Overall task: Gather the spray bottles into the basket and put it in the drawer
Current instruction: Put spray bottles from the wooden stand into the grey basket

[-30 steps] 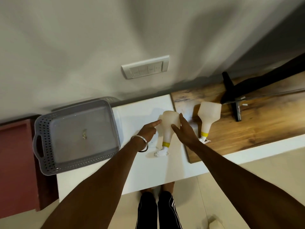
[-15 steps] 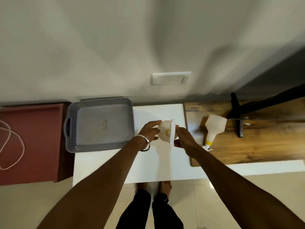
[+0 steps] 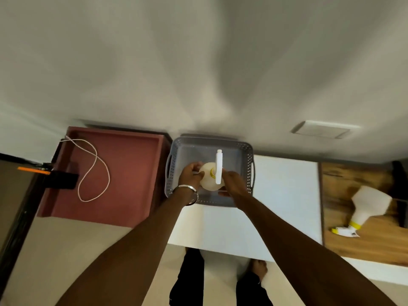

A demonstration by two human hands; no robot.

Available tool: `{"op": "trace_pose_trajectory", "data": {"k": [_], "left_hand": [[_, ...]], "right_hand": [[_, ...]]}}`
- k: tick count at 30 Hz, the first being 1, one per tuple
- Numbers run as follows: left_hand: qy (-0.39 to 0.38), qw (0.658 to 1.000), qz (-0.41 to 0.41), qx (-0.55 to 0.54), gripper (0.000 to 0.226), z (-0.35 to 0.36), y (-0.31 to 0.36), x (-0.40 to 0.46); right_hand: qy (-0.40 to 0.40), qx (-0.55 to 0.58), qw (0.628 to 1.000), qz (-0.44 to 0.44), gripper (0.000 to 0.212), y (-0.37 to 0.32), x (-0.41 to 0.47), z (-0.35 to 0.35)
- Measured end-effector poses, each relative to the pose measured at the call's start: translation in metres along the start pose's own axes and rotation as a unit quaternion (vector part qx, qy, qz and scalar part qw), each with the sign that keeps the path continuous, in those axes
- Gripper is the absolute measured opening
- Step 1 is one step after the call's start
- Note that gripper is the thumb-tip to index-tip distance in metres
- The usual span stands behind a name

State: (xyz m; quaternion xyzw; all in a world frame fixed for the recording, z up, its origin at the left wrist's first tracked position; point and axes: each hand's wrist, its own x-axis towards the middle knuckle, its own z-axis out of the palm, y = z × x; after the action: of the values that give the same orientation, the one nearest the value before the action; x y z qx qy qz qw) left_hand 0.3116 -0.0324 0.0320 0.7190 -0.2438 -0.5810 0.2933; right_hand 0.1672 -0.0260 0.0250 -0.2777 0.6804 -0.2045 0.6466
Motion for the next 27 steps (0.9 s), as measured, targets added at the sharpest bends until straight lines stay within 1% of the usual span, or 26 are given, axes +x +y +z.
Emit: {"op": "trace_pose_trajectory", "data": {"k": [4, 7, 9, 11, 14, 19, 25, 27], "left_hand": [[0.020, 0.998, -0.005, 0.056, 0.027, -0.048, -0.024, 0.032], [0.003, 0.993, -0.006, 0.118, 0.033, -0.068, -0.042, 0.047], [-0.011, 0.984, 0.010, 0.176, 0.038, -0.075, -0.052, 0.055], [-0.020, 0.976, 0.015, 0.215, 0.042, -0.079, -0.059, 0.059], [-0.038, 0.971, 0.014, 0.237, 0.044, -0.079, -0.065, 0.064], [-0.046, 0.957, 0.058, 0.281, 0.033, -0.079, -0.071, 0.066], [-0.034, 0.944, 0.060, 0.321, 0.038, -0.087, -0.075, 0.068], [-0.042, 0.936, 0.064, 0.343, 0.037, -0.089, -0.076, 0.069]], "right_hand": [[0.035, 0.023, 0.998, 0.036, 0.034, 0.014, 0.021, 0.065], [0.035, 0.029, 0.997, 0.062, 0.038, 0.029, 0.035, 0.092], [0.034, 0.029, 0.996, 0.083, 0.038, 0.037, 0.043, 0.104], [0.030, 0.039, 0.994, 0.097, 0.038, 0.044, 0.048, 0.111], [0.024, 0.039, 0.995, 0.093, 0.035, 0.053, 0.054, 0.117], [0.026, 0.023, 0.994, 0.100, 0.032, 0.056, 0.059, 0.121], [0.012, 0.010, 0.995, 0.098, 0.036, 0.054, 0.056, 0.124], [0.017, -0.011, 0.995, 0.093, 0.036, 0.053, 0.056, 0.128]]}}
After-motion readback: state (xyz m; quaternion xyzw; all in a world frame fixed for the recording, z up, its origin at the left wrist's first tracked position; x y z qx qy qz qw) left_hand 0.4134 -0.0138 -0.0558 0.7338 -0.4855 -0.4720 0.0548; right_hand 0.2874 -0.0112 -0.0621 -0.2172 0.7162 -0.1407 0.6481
